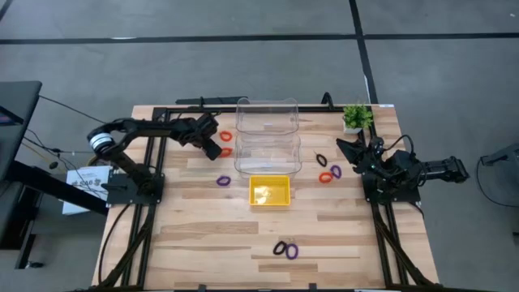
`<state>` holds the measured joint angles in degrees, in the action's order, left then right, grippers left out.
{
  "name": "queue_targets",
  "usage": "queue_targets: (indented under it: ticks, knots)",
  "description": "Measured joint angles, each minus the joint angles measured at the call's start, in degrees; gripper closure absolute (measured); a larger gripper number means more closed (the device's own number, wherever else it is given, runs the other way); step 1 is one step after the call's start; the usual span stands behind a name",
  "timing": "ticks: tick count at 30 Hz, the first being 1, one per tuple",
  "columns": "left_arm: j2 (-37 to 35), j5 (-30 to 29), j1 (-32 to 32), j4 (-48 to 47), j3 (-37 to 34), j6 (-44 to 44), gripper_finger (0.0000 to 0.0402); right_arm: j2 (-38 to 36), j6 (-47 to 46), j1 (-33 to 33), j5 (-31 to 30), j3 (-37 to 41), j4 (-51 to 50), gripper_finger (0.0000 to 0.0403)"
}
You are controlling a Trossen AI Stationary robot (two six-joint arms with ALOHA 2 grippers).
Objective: Sort spring keychains
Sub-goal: Put the top left black spring keychain into the top transparent bin
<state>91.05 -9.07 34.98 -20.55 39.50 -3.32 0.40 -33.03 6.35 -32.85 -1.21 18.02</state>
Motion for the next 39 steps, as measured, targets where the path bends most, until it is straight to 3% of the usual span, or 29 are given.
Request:
queue_targets:
  ticks: [10,22,39]
  knots:
    - [-2.4,1.0,-0.1,-1.2,-0.1,-3.5,0.0385,0.0,0.0,0.0,0.0,0.0,-0.9,0.0273]
    - [-5.1,2.8,-2.5,-1.8,-0.3,-8.0,0.0381,0.0,0.0,0.0,0.0,0.0,-0.9,0.0273]
    - [-30.1,2.7,-3.4,1.2,-0.1,-14.1,0.0380,0.0,0.0,0.0,-0.1,0.0,-1.4,0.0273]
